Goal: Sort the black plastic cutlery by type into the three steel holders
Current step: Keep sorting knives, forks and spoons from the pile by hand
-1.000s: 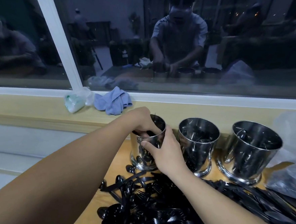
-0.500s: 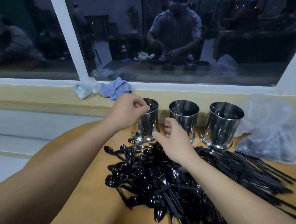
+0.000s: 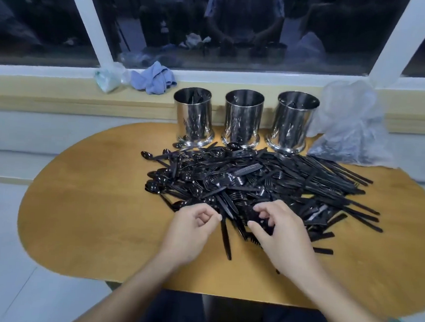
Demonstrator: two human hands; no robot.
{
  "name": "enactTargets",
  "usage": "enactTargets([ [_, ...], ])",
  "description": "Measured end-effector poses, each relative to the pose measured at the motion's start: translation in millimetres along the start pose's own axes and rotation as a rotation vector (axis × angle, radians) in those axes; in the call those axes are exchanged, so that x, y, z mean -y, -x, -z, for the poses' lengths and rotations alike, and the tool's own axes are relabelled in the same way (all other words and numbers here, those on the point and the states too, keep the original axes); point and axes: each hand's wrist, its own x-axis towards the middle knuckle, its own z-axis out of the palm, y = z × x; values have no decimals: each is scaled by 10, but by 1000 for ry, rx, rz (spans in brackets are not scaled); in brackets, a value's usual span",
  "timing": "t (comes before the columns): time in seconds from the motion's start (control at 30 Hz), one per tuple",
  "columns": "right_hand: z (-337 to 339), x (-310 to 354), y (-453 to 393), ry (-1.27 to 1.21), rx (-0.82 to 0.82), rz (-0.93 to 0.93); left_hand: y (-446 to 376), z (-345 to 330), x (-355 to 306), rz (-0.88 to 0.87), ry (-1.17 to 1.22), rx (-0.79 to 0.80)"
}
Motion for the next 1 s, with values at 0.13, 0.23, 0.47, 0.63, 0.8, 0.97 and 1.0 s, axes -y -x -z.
enactTargets([
  [0.13,-138,-165,173,110,-13,35,127,-182,188,7,-29,-60],
  [0.23,-226,-139,179,186,-51,108,148,-244,271,1,-69,-103],
  [0.47,-448,-28,-5,359,-74,155,212,-288,308,-65,-182,-115],
  [0.63,-389,-19,0,301,-110,139,208,-321,257,-48,-216,-159],
  [0.8,-276,-33,18,91,-83,24,113,-427,37,56,-549,-100],
  [0.97,-126,-55,77,-99,-69,-66,55,-347,28,155,-408,-31],
  [1.0,-102,-59,96,-143,-62,-89,42,-313,61,163,-339,-3],
])
